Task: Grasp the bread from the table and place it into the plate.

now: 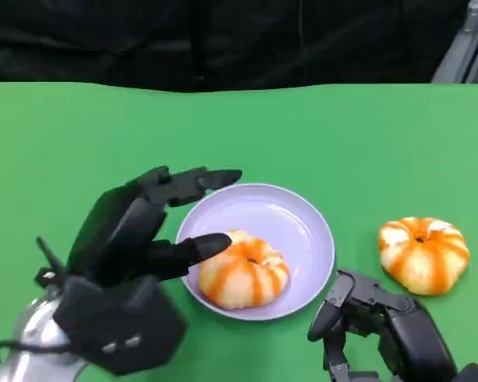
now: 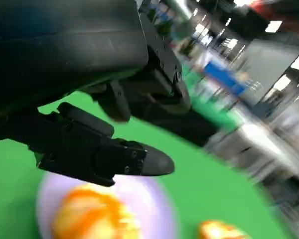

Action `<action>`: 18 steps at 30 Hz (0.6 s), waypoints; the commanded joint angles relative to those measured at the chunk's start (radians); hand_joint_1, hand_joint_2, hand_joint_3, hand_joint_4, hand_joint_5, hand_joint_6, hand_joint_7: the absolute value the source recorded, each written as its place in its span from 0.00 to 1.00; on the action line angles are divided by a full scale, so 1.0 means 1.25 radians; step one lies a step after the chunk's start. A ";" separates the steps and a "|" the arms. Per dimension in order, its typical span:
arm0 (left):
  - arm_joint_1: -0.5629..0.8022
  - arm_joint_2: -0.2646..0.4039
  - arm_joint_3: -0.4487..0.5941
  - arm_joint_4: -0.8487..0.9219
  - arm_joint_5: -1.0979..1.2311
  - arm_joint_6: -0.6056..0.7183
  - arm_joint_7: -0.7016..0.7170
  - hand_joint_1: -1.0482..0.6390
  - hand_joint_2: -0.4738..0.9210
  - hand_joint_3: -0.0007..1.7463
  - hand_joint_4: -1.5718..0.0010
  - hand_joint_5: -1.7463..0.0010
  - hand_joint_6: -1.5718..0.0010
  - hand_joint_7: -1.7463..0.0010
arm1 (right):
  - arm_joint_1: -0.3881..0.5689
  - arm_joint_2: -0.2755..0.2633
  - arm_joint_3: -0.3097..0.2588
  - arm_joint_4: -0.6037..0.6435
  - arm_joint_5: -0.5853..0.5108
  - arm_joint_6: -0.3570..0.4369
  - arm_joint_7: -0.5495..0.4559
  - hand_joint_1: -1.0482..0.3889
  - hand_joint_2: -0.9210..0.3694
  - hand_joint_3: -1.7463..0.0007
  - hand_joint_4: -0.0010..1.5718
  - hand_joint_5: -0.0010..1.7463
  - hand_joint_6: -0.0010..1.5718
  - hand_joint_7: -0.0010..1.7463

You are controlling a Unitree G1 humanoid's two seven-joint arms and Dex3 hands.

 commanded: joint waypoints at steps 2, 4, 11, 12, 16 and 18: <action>0.029 -0.009 0.043 0.015 -0.079 -0.071 0.001 0.47 0.97 0.14 0.56 0.36 0.49 0.65 | 0.004 -0.003 -0.003 -0.008 0.002 -0.001 -0.007 0.84 0.48 0.14 0.54 0.97 0.47 0.88; 0.080 -0.016 0.065 -0.005 -0.123 -0.096 0.000 0.47 0.97 0.14 0.56 0.36 0.49 0.64 | 0.004 -0.002 0.000 -0.004 0.002 -0.006 -0.007 0.84 0.48 0.14 0.54 0.97 0.47 0.88; 0.254 -0.060 0.125 -0.068 -0.229 -0.143 0.004 0.58 0.65 0.70 0.47 0.15 0.49 0.31 | 0.005 0.000 0.009 -0.003 0.002 -0.006 -0.007 0.84 0.47 0.14 0.54 0.98 0.47 0.88; 0.269 -0.067 0.129 -0.073 -0.238 -0.139 0.003 0.57 0.65 0.70 0.48 0.12 0.50 0.28 | 0.006 0.000 0.010 -0.006 0.003 -0.002 -0.007 0.84 0.47 0.14 0.53 0.98 0.47 0.88; 0.321 -0.074 0.136 -0.100 -0.277 -0.103 -0.018 0.58 0.66 0.73 0.51 0.05 0.53 0.19 | 0.005 -0.005 0.009 -0.009 0.005 -0.003 -0.006 0.83 0.47 0.15 0.53 0.98 0.47 0.88; 0.339 -0.074 0.139 -0.107 -0.286 -0.090 -0.026 0.59 0.66 0.74 0.51 0.02 0.53 0.15 | 0.007 -0.007 0.007 -0.015 0.009 0.003 -0.003 0.82 0.47 0.15 0.53 0.98 0.46 0.88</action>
